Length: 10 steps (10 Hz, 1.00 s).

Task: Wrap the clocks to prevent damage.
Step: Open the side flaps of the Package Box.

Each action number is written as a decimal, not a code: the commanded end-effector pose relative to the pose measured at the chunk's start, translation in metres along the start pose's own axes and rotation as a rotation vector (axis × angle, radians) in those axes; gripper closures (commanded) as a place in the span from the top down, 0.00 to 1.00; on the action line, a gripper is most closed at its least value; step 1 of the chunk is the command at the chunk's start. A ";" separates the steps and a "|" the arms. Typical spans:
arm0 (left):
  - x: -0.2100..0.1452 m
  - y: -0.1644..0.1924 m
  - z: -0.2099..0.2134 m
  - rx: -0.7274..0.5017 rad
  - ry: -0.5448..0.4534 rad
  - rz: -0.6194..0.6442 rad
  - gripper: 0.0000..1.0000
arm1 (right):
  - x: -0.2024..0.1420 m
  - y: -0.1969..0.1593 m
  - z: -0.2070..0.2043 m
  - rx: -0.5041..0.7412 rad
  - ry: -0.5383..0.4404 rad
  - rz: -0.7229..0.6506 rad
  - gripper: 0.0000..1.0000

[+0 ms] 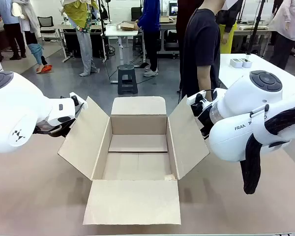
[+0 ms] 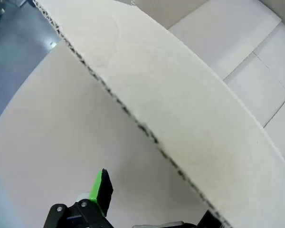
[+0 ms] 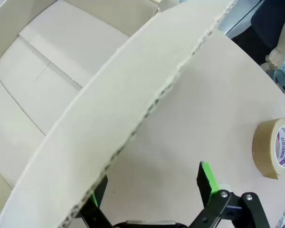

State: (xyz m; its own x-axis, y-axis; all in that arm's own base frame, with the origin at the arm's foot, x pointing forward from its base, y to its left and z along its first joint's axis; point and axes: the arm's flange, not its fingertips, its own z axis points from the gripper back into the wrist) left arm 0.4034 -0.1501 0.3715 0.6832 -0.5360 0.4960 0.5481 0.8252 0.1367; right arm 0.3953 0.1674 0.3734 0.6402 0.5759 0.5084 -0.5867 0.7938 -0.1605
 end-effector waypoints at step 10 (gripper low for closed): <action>0.000 0.000 0.000 0.000 0.000 0.000 1.00 | 0.000 0.000 0.000 0.000 0.000 0.000 1.00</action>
State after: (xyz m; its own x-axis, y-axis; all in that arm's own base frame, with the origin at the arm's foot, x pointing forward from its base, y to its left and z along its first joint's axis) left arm 0.4033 -0.1502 0.3715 0.6831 -0.5361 0.4960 0.5483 0.8250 0.1367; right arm 0.3953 0.1675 0.3734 0.6398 0.5765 0.5082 -0.5870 0.7934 -0.1611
